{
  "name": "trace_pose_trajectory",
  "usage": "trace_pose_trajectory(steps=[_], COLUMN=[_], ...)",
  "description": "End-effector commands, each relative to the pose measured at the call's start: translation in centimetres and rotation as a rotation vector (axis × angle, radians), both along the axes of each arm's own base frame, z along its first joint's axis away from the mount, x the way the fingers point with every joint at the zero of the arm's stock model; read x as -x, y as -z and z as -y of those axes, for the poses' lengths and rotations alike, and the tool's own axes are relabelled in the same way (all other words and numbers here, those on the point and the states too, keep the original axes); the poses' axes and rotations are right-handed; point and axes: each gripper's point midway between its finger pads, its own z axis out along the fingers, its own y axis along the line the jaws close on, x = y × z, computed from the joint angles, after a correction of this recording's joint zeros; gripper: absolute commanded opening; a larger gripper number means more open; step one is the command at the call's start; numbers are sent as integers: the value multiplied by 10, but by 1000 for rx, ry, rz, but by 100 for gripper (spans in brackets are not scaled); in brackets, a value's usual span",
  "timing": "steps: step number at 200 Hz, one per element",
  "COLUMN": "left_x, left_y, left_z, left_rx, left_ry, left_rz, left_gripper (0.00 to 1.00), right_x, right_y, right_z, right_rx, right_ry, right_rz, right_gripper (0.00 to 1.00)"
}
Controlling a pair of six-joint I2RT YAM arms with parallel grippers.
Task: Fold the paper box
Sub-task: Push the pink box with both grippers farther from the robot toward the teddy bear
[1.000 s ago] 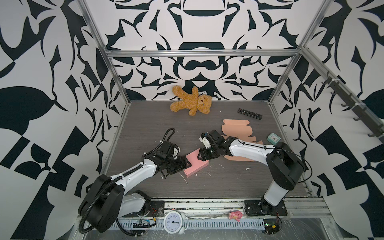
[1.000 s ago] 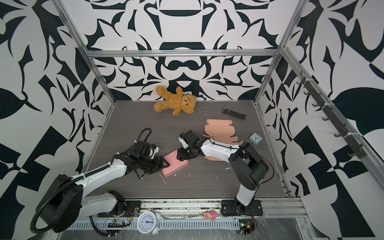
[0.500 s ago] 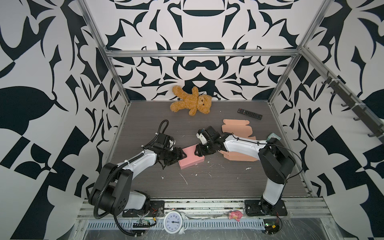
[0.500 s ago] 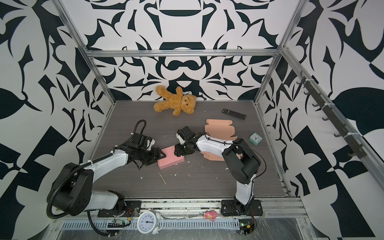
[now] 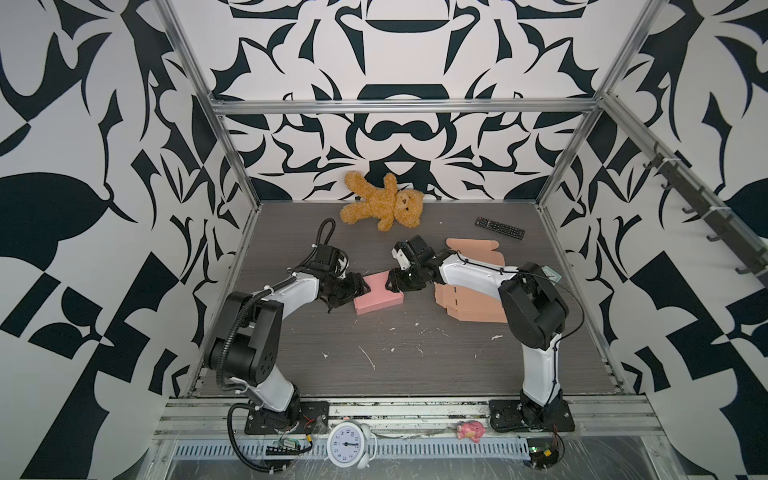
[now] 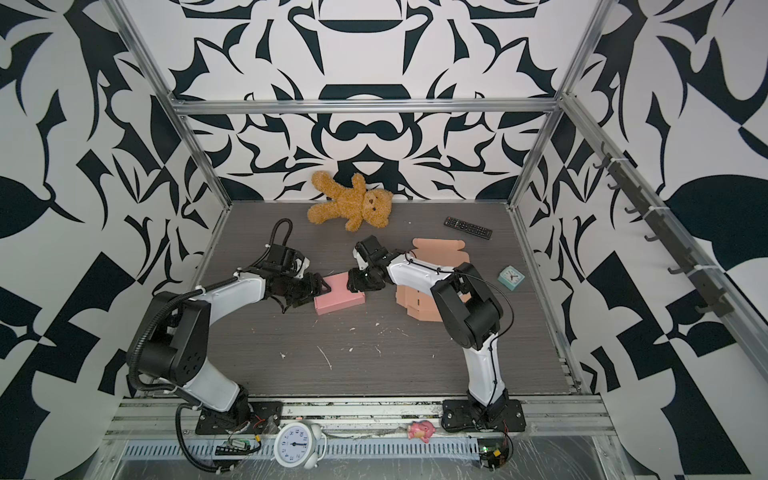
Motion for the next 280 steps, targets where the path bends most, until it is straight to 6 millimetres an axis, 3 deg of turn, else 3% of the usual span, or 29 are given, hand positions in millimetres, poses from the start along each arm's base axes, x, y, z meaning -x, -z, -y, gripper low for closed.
trace_pose_trajectory(steps=[1,52,153,200,280], left_x=[-28,-70,-126,-142,-149], left_y=[-21,-13,-2,-1,0], left_z=[24,28,41,38,38], left_rx=[91,88,115,132,142], left_ry=[63,49,36,16,10], left_rz=[82,107,123,130,144], left_gripper=[71,70,70,70,70], right_x=[-11,-42,-90,-102,-105], right_y=[-38,-39,-36,-37,-42], right_z=[-37,-47,-41,-38,-35], right_rx=[-155,-203,-243,-246,-243], right_ry=[-70,-57,-23,-6,6], right_rz=[51,56,70,81,96], right_gripper=[53,52,51,50,50])
